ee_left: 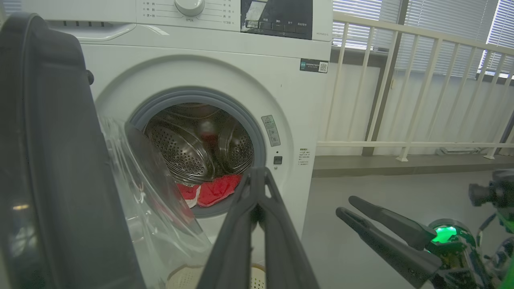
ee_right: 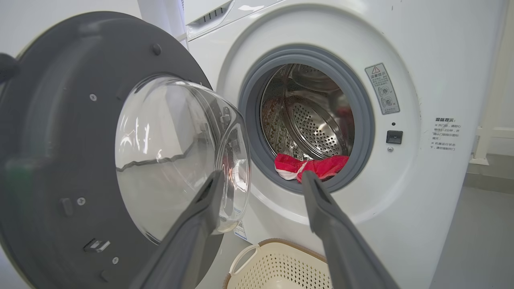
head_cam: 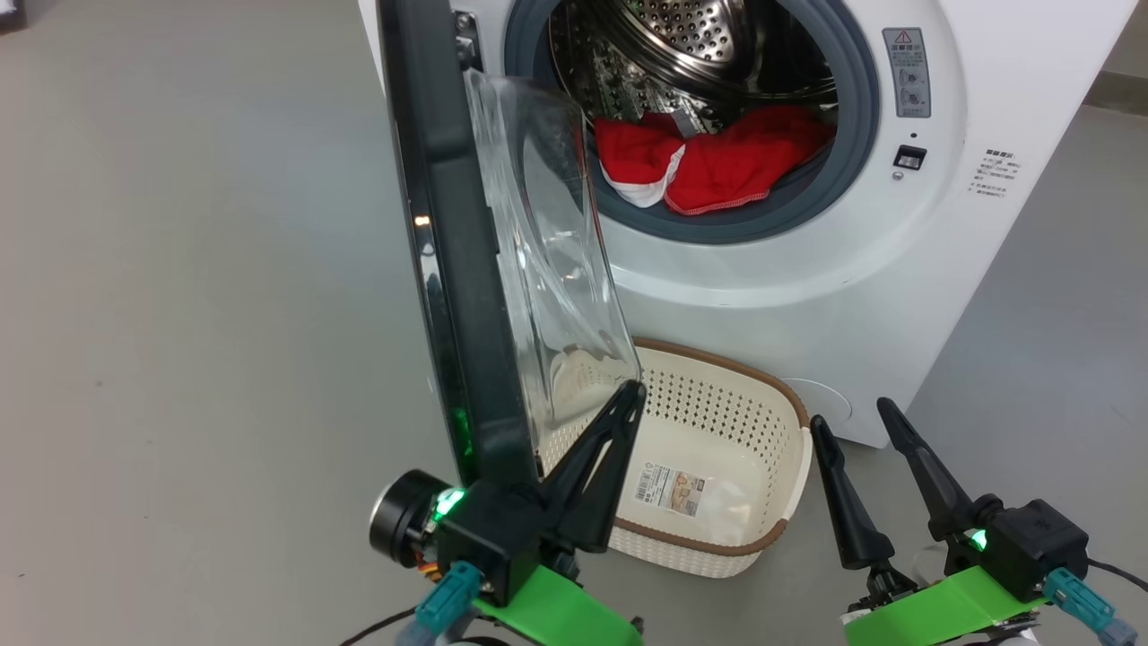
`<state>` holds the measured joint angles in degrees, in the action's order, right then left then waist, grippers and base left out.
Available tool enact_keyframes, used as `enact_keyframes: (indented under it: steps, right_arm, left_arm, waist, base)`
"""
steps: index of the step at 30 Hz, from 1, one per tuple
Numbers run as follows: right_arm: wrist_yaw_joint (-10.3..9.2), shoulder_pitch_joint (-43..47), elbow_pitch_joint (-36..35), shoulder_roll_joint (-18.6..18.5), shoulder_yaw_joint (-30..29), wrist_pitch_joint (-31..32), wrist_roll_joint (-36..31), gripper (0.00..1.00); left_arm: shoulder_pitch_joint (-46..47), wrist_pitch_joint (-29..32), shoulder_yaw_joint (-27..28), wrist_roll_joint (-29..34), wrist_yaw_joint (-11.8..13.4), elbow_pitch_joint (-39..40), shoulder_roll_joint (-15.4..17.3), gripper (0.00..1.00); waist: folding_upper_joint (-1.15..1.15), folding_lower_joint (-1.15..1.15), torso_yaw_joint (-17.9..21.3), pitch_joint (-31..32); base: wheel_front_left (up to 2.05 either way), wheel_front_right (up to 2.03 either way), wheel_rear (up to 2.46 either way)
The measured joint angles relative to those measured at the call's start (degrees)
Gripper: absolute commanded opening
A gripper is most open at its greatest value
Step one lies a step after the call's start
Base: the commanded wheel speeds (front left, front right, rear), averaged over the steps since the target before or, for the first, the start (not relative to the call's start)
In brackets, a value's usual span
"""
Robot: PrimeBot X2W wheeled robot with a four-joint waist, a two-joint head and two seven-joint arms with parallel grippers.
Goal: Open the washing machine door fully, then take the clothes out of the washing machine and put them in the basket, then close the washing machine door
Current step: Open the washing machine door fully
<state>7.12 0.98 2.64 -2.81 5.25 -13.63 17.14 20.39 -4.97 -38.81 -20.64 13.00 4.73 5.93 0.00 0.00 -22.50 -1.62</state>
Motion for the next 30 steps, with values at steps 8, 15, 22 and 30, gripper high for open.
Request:
enact_keyframes:
  steps: [8, 15, 22, 30]
  right_arm:
    - [0.00, -0.02, -0.23, 0.00, 0.69, 0.01, 0.00, 1.00]
    - [0.00, -0.02, -0.82, 0.00, 0.71, 0.12, 0.00, 1.00]
    - [0.00, -0.02, -1.46, 0.00, 0.66, 1.07, -0.03, 1.00]
    - [0.00, -0.02, -1.78, -0.01, 0.69, 1.13, -0.09, 1.00]
  left_arm:
    - [-0.31, -1.79, 0.81, -0.69, 0.08, -9.77, 0.41, 0.00]
    - [-0.49, -3.30, 3.14, -2.65, 0.18, -13.47, 0.23, 0.00]
    - [-0.49, -4.22, 4.14, -3.10, 0.86, -14.39, 0.07, 0.00]
    - [-1.79, -4.69, 6.80, -4.25, 3.28, -13.89, 1.03, 0.00]
  waist:
    - [0.00, 0.00, 0.54, 0.18]
    - [0.00, 0.00, 0.53, -0.02]
    - [0.00, 0.00, -0.30, -0.48]
    - [0.00, 0.00, -1.16, -0.94]
  base:
    - [0.00, 0.00, 0.00]
    - [0.00, 0.00, 0.00]
    - [0.00, 0.00, 0.00]
    - [0.00, 0.00, 0.00]
